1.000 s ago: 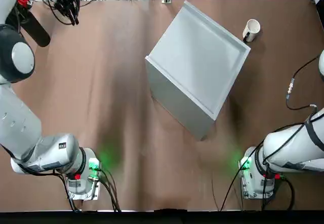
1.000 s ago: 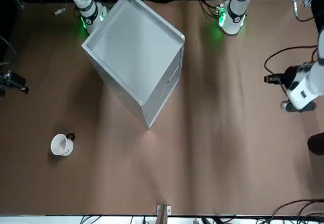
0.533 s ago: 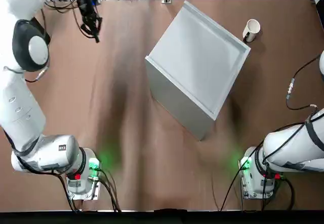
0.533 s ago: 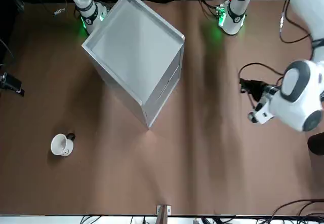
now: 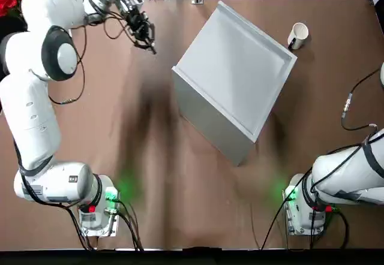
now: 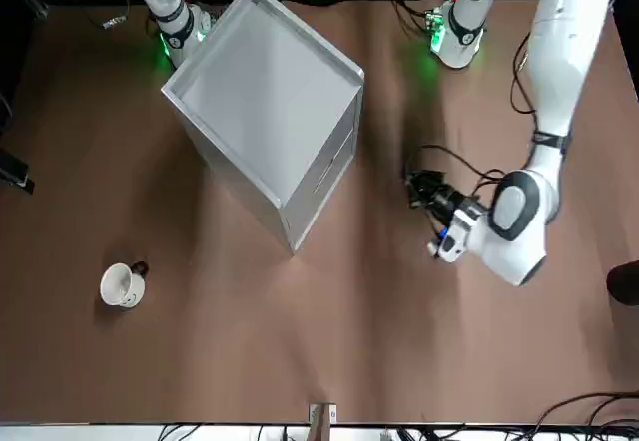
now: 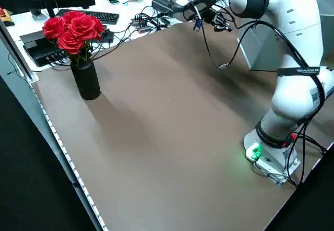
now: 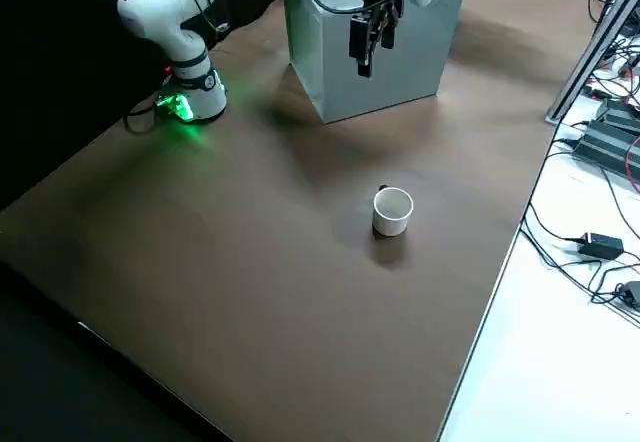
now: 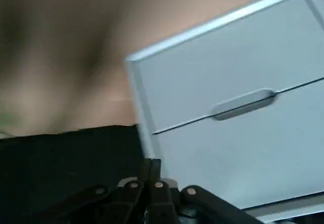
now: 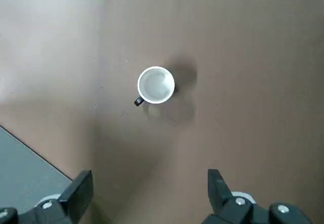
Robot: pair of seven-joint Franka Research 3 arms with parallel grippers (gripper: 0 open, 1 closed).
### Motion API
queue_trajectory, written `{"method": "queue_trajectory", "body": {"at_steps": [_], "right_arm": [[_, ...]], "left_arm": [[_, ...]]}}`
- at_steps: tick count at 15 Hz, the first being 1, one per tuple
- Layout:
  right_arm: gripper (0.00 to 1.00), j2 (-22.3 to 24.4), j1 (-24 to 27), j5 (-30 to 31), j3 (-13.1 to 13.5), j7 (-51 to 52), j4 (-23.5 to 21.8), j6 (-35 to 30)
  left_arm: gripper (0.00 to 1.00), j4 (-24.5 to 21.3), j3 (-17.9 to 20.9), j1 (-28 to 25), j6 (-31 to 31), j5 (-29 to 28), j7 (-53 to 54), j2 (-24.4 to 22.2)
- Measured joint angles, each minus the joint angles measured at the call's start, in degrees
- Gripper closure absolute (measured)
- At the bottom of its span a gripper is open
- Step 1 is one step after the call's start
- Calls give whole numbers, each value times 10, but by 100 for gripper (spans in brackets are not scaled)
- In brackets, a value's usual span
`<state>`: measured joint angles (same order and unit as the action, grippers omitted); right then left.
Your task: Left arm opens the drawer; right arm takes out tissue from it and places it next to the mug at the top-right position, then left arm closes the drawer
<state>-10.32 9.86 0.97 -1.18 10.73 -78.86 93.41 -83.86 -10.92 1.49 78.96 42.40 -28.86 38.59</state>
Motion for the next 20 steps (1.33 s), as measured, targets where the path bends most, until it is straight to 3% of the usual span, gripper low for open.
{"method": "queue_trajectory", "body": {"at_steps": [6,13,20], "right_arm": [[0,0,0,0,-4,0,-1,0],[0,0,0,0,-4,0,-4,-13],[0,0,-3,0,-7,0,-4,-21]], "left_arm": [[99,0,-1,87,117,133,-75,36],[99,-14,-1,133,184,167,-85,54],[99,-18,-1,147,188,169,-90,61]]}}
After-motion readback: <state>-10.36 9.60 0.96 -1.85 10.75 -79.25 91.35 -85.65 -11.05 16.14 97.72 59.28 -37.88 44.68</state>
